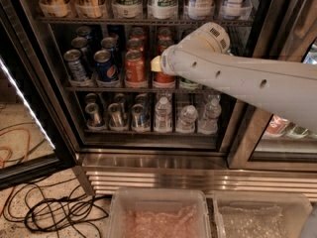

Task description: Pick coke can from middle shelf of fridge

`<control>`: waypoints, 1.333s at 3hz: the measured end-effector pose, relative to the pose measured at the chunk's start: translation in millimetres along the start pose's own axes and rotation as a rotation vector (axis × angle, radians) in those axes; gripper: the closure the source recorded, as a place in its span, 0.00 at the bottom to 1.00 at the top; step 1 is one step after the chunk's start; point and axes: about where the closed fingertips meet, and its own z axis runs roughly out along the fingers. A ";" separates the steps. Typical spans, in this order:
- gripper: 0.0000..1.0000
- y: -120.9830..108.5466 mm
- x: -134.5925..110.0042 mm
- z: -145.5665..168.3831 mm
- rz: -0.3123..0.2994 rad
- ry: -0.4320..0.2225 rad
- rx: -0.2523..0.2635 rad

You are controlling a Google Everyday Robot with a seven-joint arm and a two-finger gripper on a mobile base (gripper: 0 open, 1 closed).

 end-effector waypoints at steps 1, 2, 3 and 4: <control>1.00 5.9 2.4 -10.1 -0.005 0.011 -0.040; 1.00 8.6 2.2 -22.9 -0.002 0.016 -0.064; 1.00 10.6 4.9 -38.1 -0.007 0.035 -0.093; 1.00 3.1 3.3 -84.0 0.016 0.092 -0.151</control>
Offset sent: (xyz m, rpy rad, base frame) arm -0.0925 -0.0011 0.0522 0.1108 0.1038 0.2398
